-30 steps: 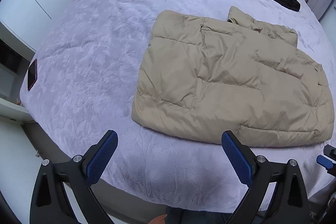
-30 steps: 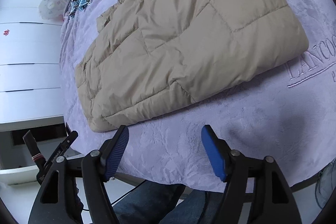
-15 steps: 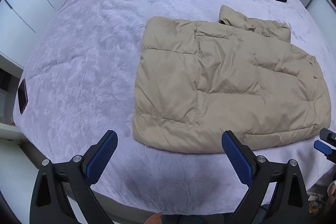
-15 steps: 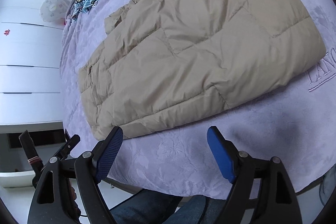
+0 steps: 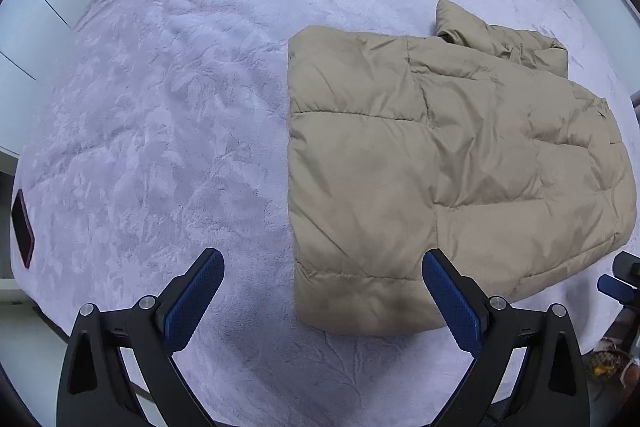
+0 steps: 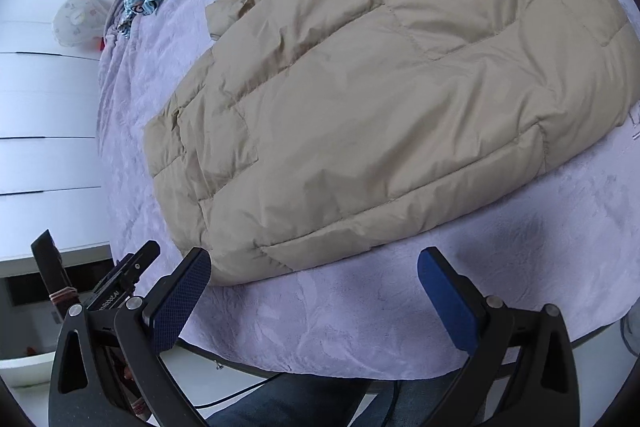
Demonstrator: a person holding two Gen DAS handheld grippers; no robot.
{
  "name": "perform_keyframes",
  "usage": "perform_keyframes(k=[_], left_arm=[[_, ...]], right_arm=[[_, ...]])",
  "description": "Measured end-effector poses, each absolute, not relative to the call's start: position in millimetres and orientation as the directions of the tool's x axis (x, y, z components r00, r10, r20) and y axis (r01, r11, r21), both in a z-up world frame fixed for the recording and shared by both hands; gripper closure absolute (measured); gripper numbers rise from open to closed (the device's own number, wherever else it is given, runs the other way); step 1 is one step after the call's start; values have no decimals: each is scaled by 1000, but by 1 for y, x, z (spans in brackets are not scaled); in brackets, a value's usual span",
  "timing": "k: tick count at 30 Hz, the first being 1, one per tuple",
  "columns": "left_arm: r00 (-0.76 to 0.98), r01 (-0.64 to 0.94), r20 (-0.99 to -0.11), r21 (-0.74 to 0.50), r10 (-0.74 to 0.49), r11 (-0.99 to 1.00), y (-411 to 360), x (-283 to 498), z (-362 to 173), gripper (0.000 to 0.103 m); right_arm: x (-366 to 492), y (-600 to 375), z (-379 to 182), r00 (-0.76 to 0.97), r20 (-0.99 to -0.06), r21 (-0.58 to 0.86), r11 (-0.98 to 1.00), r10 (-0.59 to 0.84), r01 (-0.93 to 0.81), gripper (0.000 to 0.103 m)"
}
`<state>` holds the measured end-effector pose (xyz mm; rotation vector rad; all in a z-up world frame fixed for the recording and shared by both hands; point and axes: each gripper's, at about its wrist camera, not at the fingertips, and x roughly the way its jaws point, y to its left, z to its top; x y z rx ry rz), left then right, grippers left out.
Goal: Fold large clothes
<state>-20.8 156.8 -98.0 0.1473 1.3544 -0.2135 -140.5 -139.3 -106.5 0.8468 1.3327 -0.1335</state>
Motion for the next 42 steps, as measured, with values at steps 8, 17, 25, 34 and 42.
perform_keyframes(k=[8, 17, 25, 34, 42], left_arm=[[146, 216, -983, -81, -114, 973, 158, -16, -115, 3], [158, 66, -969, -183, -192, 981, 165, -12, -113, 3], [163, 63, -966, -194, -202, 979, 167, 7, -121, 3], [163, 203, -907, -353, -387, 913, 180, 34, -128, 3], [-71, 100, -771, -637, -633, 765, 208, 75, -191, 3]], right_arm=[[-138, -148, -119, 260, -878, 474, 656, 402, 587, 0], [-117, -164, -127, 202, -865, 491, 692, 460, 530, 0], [-104, -180, -125, 230, -847, 520, 663, 479, 539, 26], [-108, -173, -130, 237, -837, 535, 648, 493, 542, 68], [-115, -171, -138, 206, -847, 513, 653, 490, 557, 68]])
